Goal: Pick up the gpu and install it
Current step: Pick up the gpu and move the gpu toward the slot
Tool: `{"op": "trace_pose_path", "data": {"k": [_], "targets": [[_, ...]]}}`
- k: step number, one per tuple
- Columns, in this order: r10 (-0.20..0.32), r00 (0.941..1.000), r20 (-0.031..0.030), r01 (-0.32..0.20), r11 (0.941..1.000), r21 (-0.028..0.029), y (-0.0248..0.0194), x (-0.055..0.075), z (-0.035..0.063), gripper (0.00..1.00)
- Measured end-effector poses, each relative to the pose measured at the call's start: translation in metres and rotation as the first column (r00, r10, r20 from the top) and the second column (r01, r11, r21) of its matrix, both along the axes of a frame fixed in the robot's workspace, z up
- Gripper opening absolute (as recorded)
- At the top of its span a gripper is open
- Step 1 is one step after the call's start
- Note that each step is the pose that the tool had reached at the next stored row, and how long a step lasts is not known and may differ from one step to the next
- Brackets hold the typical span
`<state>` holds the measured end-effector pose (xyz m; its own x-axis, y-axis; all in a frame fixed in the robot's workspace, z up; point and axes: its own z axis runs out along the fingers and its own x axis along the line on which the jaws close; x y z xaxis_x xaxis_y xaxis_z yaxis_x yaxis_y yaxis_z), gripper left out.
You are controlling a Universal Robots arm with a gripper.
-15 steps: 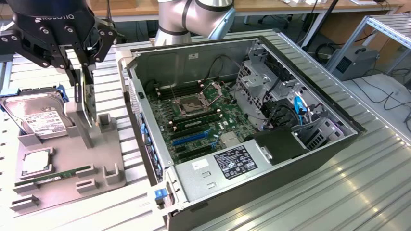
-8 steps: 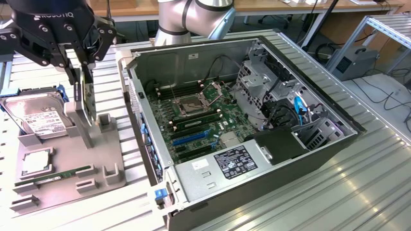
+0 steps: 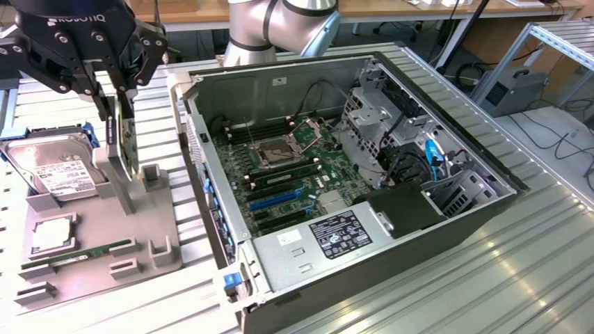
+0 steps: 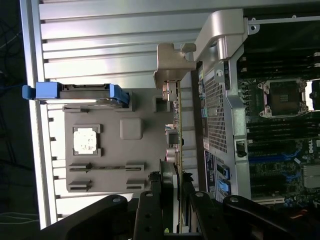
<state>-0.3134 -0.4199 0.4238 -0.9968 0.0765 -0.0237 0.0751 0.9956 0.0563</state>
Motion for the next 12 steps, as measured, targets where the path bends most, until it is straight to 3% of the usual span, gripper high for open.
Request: {"op": "trace_pose_path", "data": {"k": [12], "targets": [[0.0, 1.0, -0.0002, 0.0, 1.0, -0.0001, -0.0008, 0.0058, 0.0001, 0.27]]}}
